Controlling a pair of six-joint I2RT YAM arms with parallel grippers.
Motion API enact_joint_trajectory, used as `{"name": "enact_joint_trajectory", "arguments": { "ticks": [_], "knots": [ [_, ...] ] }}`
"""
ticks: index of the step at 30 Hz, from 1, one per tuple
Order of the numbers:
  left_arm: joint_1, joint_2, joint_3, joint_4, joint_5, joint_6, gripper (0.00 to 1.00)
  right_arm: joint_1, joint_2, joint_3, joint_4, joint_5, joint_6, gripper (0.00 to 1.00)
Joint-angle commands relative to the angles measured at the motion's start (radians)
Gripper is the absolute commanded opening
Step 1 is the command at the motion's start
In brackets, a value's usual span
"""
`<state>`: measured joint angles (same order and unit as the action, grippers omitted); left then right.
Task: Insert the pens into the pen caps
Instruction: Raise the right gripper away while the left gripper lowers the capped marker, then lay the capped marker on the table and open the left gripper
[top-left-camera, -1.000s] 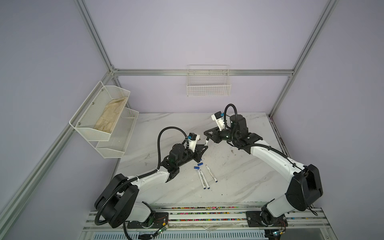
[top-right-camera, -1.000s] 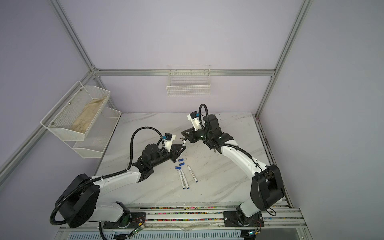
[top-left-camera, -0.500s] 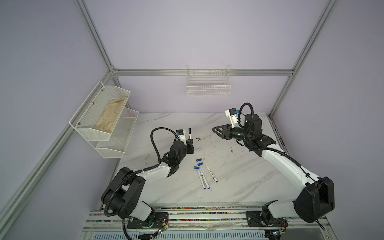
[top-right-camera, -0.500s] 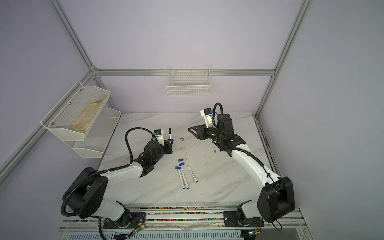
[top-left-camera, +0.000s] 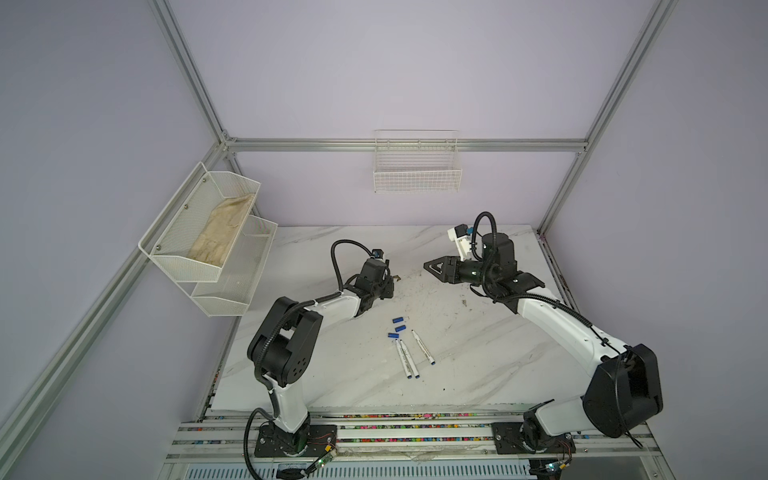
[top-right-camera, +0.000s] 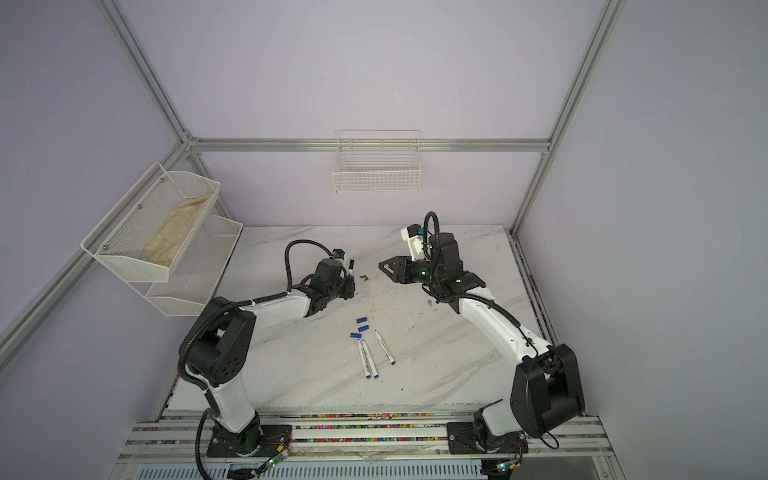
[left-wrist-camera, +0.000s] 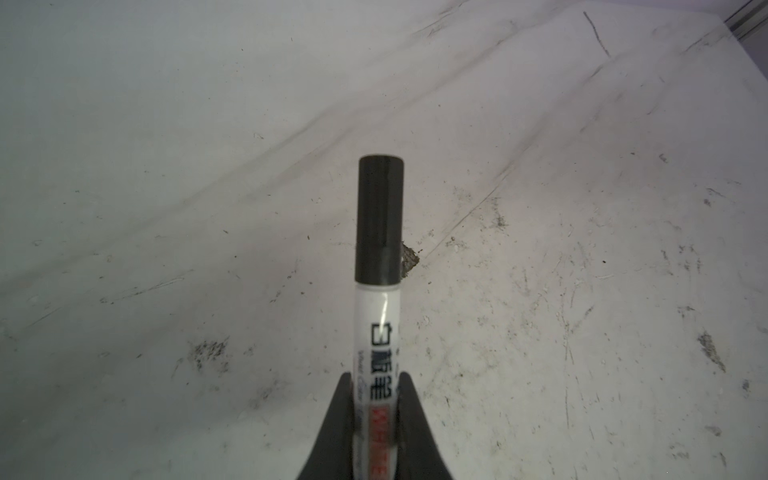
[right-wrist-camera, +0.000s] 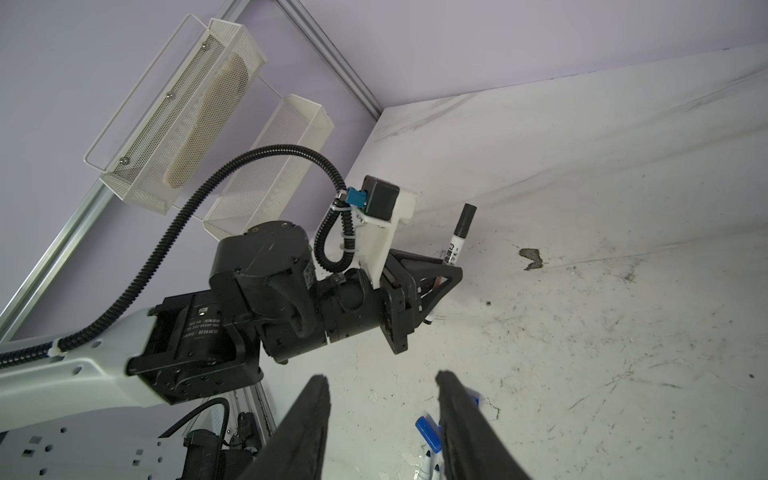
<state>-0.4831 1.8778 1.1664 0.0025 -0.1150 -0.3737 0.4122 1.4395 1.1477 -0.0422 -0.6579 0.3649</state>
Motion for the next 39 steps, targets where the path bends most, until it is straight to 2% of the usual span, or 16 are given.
{"name": "enact_joint_trajectory", "arguments": {
  "ticks": [1, 5, 11, 14, 16, 24, 27, 31, 34, 39],
  "knots": [
    [0.017, 0.046, 0.148, -0.049, 0.038, 0.03, 0.0, -0.004, 0.005, 0.014, -0.024, 0.022, -0.021, 0.45],
    [0.03, 0.113, 0.187, -0.054, 0.065, 0.029, 0.04, -0.003, 0.007, 0.008, -0.026, 0.023, -0.028, 0.45],
    [0.058, 0.174, 0.226, -0.086, 0.165, 0.019, 0.15, -0.004, 0.02, -0.006, -0.031, 0.048, -0.031, 0.45],
    [0.065, 0.184, 0.227, -0.094, 0.176, 0.011, 0.2, -0.004, 0.034, -0.011, -0.036, 0.059, -0.027, 0.44],
    [0.066, 0.185, 0.229, -0.1, 0.181, 0.01, 0.28, -0.003, 0.045, -0.011, -0.054, 0.073, -0.036, 0.43],
    [0.075, 0.169, 0.227, -0.099, 0.24, -0.001, 0.36, -0.002, 0.071, -0.004, -0.13, 0.137, -0.089, 0.43],
    [0.081, 0.165, 0.228, -0.098, 0.291, -0.003, 0.48, 0.001, 0.073, -0.012, -0.145, 0.16, -0.091, 0.43],
    [0.083, 0.163, 0.231, -0.113, 0.291, -0.004, 0.57, 0.005, 0.07, -0.017, -0.148, 0.166, -0.093, 0.43],
    [0.083, 0.162, 0.238, -0.138, 0.275, -0.015, 0.58, 0.007, 0.078, -0.014, -0.151, 0.175, -0.092, 0.43],
    [0.066, 0.144, 0.231, -0.169, 0.188, -0.042, 0.61, 0.014, 0.091, -0.007, -0.162, 0.194, -0.096, 0.43]
  ]
}}
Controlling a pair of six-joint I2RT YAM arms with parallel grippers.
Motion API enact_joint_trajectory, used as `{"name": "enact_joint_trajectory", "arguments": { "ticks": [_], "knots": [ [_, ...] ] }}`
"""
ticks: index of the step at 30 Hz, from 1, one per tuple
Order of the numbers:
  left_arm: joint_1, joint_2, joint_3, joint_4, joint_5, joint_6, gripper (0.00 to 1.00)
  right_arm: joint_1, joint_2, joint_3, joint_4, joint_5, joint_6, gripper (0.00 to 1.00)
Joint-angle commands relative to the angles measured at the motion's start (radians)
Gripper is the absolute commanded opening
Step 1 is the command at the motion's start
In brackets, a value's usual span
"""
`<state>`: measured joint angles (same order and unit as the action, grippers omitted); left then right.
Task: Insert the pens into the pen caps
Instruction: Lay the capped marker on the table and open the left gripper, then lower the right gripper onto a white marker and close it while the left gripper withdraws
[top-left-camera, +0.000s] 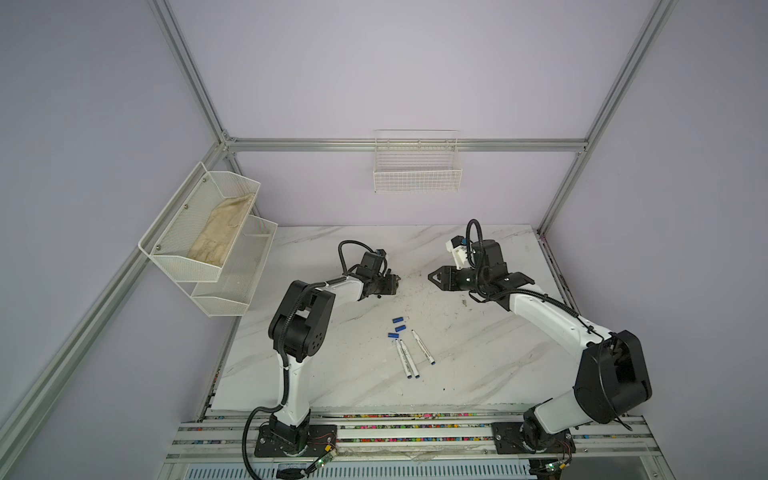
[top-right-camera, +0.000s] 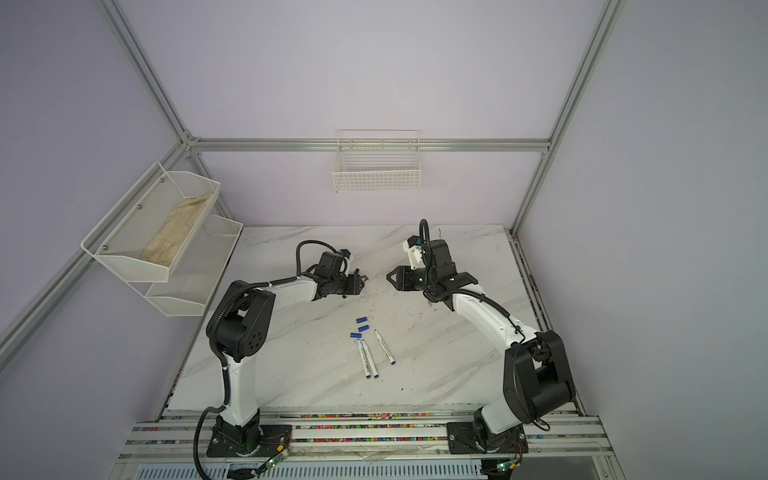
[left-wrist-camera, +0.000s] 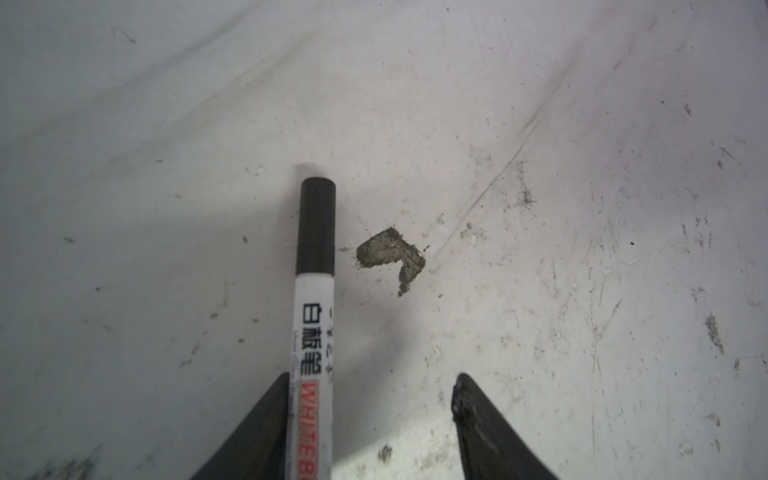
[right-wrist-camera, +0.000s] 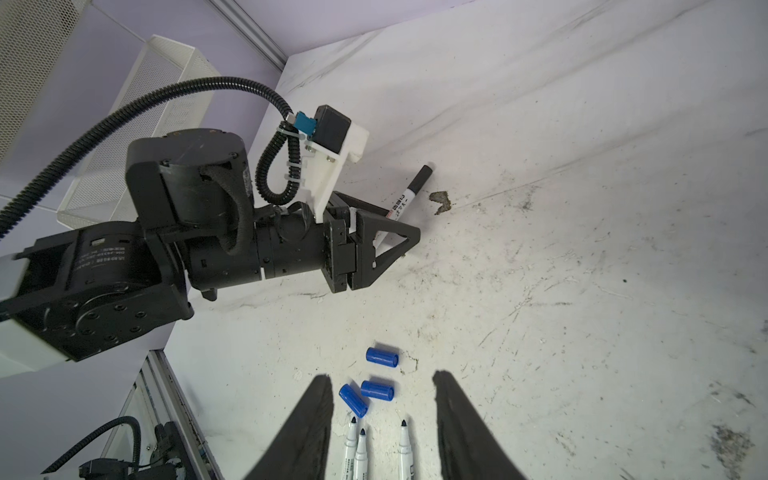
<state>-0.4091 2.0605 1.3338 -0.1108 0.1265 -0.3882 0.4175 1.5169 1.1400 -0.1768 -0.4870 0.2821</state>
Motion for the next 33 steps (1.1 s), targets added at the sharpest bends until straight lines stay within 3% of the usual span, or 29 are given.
{"name": "enact_joint_trajectory", "arguments": {
  "ticks": [1, 13, 18, 25, 33],
  "knots": [
    [-0.017, -0.042, 0.063, -0.062, -0.072, -0.024, 0.63, 0.008, 0.015, 0.001, -0.029, 0.024, -0.014, 0.43],
    [-0.106, 0.01, 0.176, -0.302, -0.307, -0.02, 0.71, 0.01, 0.022, 0.008, -0.053, 0.092, -0.001, 0.43],
    [-0.107, 0.003, 0.179, -0.322, -0.324, -0.032, 0.73, 0.01, 0.028, 0.012, -0.061, 0.107, 0.002, 0.43],
    [-0.089, -0.079, 0.122, -0.247, -0.206, -0.087, 0.75, 0.036, 0.04, 0.02, -0.138, 0.12, -0.052, 0.41],
    [-0.082, -0.264, -0.045, 0.013, -0.064, -0.129, 0.75, 0.229, 0.118, -0.02, -0.354, 0.177, -0.179, 0.42]
  ]
}}
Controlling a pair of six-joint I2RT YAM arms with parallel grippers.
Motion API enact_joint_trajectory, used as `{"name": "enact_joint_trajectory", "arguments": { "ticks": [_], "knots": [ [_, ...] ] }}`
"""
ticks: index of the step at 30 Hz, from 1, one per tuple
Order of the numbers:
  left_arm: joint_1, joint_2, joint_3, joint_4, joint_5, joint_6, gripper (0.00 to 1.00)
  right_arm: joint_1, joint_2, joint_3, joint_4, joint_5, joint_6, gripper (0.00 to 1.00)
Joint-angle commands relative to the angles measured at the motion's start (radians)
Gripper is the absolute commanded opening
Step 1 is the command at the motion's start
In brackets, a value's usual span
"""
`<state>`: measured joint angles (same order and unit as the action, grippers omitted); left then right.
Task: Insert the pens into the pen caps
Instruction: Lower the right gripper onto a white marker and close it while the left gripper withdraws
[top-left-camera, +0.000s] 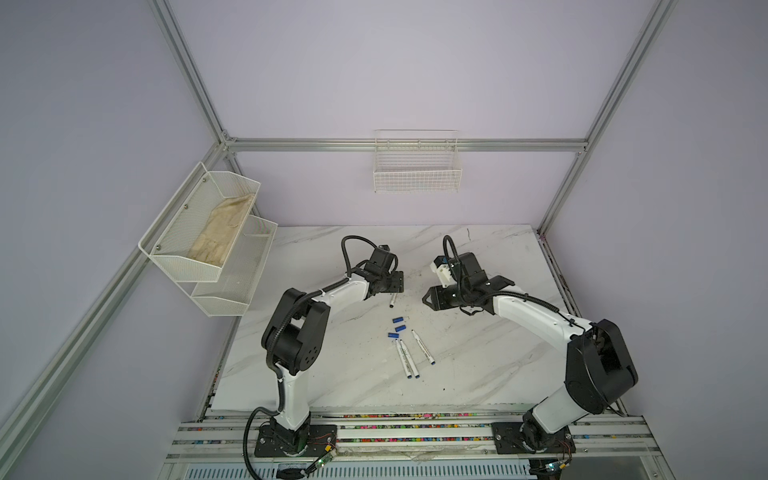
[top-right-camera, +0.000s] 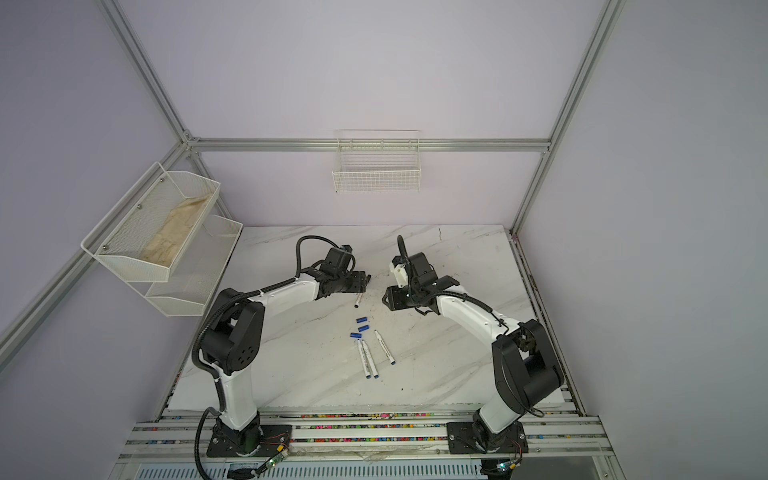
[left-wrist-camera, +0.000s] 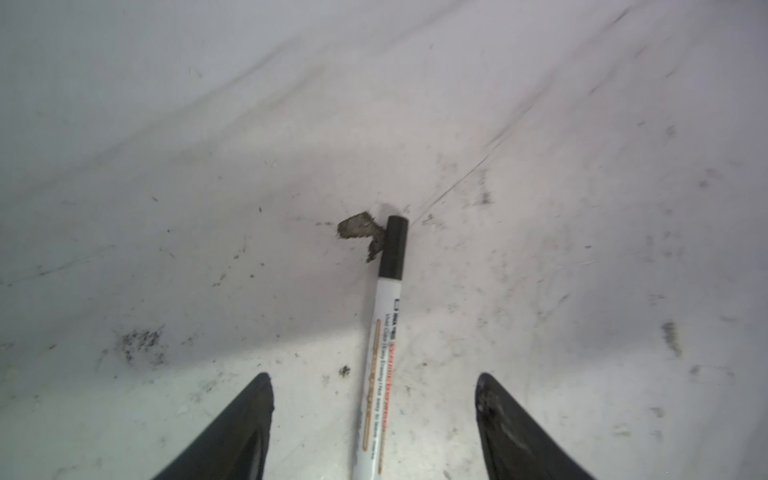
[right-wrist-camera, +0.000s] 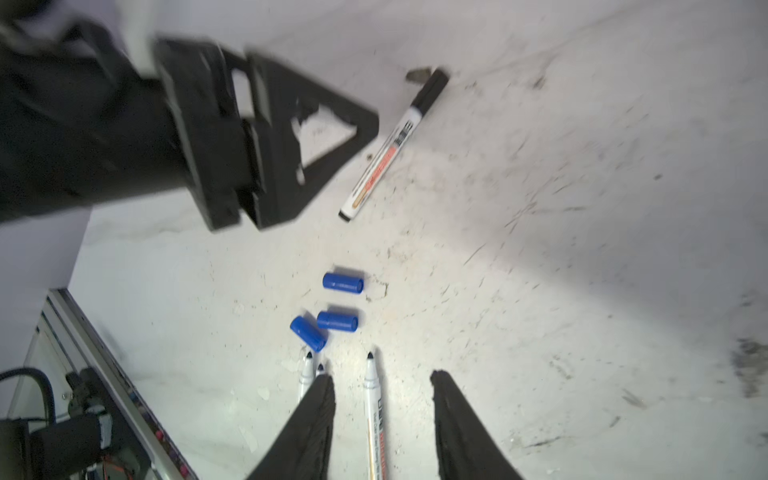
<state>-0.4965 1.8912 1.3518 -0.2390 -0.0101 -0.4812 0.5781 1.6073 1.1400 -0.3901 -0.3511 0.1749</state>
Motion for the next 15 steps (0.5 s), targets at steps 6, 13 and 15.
{"name": "enact_joint_trajectory", "arguments": {
  "ticks": [6, 13, 15],
  "knots": [
    [0.026, -0.226, -0.197, 0.151, -0.072, -0.125, 0.75, 0.15, 0.102, -0.014, -0.199, 0.127, -0.08, 0.41],
    [0.029, -0.377, -0.37, 0.157, -0.163, -0.164, 0.76, 0.215, 0.216, 0.026, -0.224, 0.225, -0.093, 0.41],
    [0.029, -0.406, -0.402, 0.158, -0.163, -0.169, 0.76, 0.238, 0.233, 0.023, -0.215, 0.243, -0.088, 0.39]
  ]
}}
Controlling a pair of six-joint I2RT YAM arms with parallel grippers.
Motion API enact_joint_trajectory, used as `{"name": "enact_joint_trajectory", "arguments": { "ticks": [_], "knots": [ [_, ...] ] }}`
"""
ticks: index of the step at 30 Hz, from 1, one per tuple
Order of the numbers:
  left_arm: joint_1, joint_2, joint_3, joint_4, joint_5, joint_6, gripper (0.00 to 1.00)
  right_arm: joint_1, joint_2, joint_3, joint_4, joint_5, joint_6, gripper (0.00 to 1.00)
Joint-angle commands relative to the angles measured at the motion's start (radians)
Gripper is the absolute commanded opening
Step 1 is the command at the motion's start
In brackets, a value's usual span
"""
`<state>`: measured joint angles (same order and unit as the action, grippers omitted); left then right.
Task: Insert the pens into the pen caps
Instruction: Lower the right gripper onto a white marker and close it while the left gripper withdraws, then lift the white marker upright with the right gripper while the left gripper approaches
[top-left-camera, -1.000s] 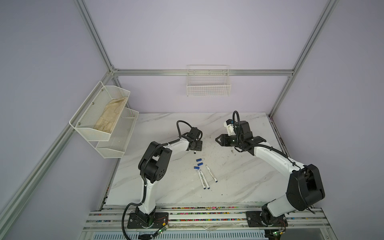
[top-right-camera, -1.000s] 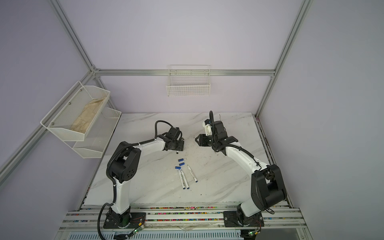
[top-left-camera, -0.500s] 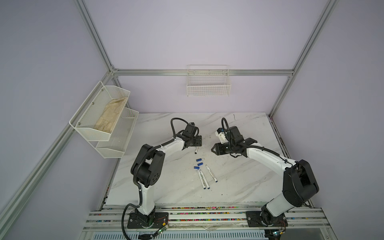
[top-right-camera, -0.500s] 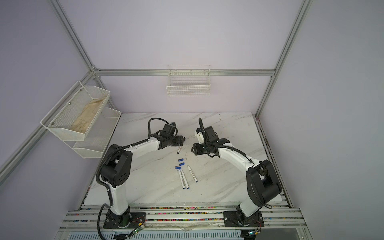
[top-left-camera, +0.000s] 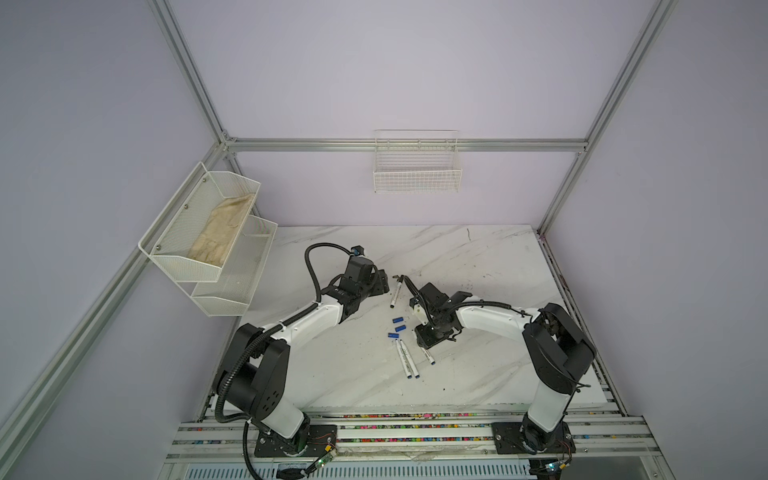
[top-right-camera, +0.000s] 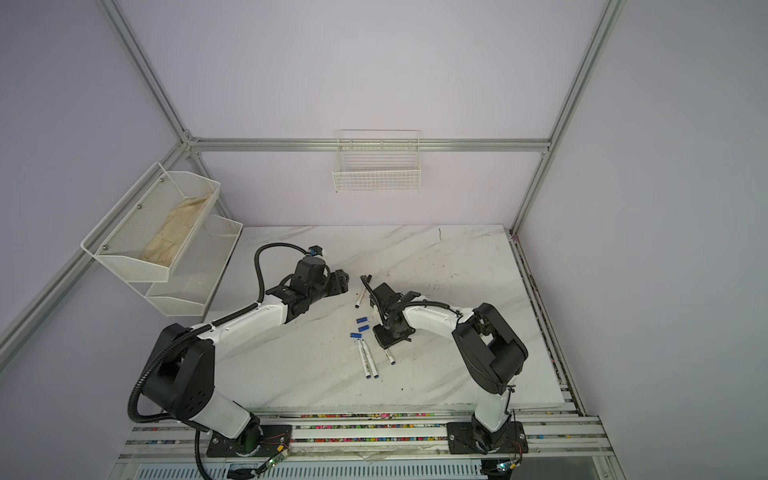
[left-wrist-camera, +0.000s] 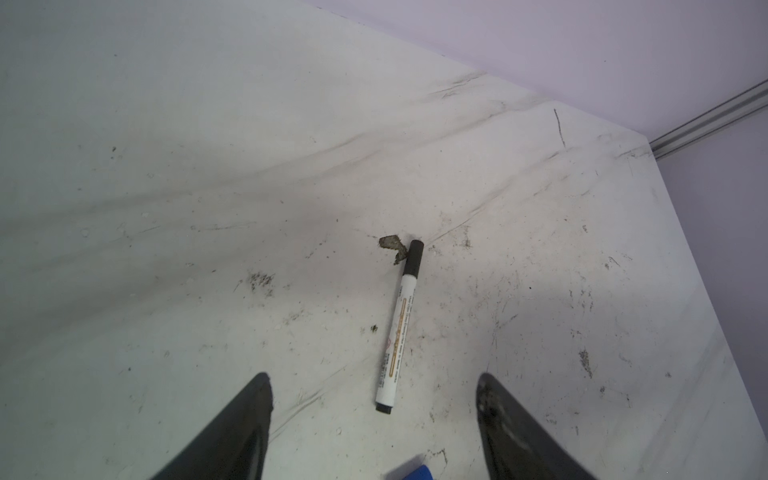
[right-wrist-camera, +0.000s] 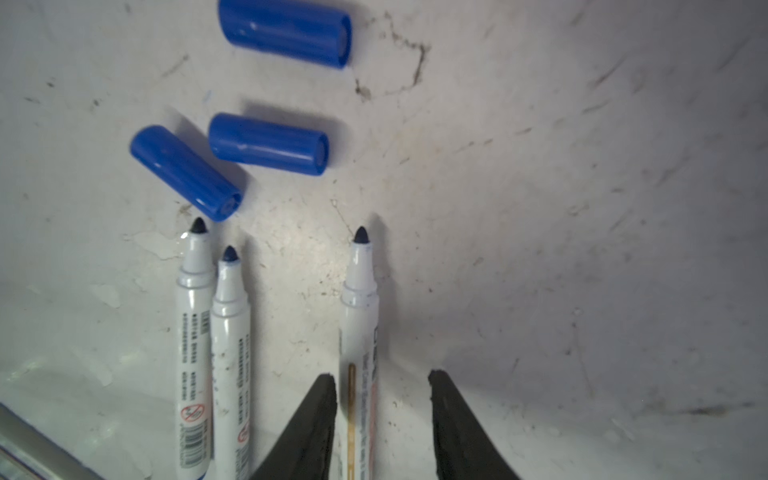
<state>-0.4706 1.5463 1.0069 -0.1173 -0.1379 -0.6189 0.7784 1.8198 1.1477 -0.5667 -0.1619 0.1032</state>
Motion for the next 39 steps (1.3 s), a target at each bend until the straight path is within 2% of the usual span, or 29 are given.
{"name": "enact_joint_trajectory", "arguments": {
  "ticks": [1, 3, 6, 10, 13, 15, 20, 22, 26, 30, 33, 39],
  "knots": [
    [0.003, -0.073, -0.071, 0.036, -0.035, -0.029, 0.76, 0.046, 0.024, 0.009, -0.03, 0.066, -0.007, 0.38],
    [0.003, -0.095, -0.094, 0.037, -0.039, -0.03, 0.76, 0.057, 0.027, 0.0, -0.019, 0.093, 0.007, 0.34],
    [0.0, -0.121, -0.12, 0.042, -0.032, -0.027, 0.76, 0.059, 0.033, -0.009, -0.005, 0.149, 0.038, 0.16],
    [-0.015, -0.124, -0.14, 0.061, 0.005, 0.012, 0.76, 0.052, 0.009, -0.005, 0.049, 0.172, 0.068, 0.0],
    [-0.053, -0.124, -0.137, 0.063, -0.004, 0.071, 0.77, 0.017, -0.068, 0.014, 0.125, 0.166, 0.083, 0.0],
    [-0.076, -0.163, -0.139, 0.08, 0.007, 0.101, 0.77, -0.023, -0.145, 0.014, 0.198, 0.111, 0.083, 0.0],
    [-0.096, -0.203, -0.182, 0.181, 0.099, 0.136, 0.77, -0.139, -0.337, -0.034, 0.403, 0.027, 0.138, 0.0],
    [-0.095, -0.223, -0.204, 0.235, 0.168, 0.142, 0.77, -0.172, -0.388, -0.057, 0.477, 0.013, 0.159, 0.0],
    [-0.096, -0.247, -0.231, 0.328, 0.272, 0.127, 0.76, -0.176, -0.431, -0.074, 0.559, -0.062, 0.105, 0.0],
    [-0.097, -0.246, -0.243, 0.415, 0.38, 0.108, 0.75, -0.192, -0.497, -0.13, 0.695, -0.201, 0.132, 0.0],
    [-0.099, -0.231, -0.238, 0.464, 0.484, 0.116, 0.74, -0.198, -0.513, -0.129, 0.713, -0.264, 0.123, 0.0],
    [-0.105, -0.187, -0.203, 0.491, 0.622, 0.134, 0.73, -0.199, -0.521, -0.121, 0.715, -0.341, 0.11, 0.0]
  ]
}}
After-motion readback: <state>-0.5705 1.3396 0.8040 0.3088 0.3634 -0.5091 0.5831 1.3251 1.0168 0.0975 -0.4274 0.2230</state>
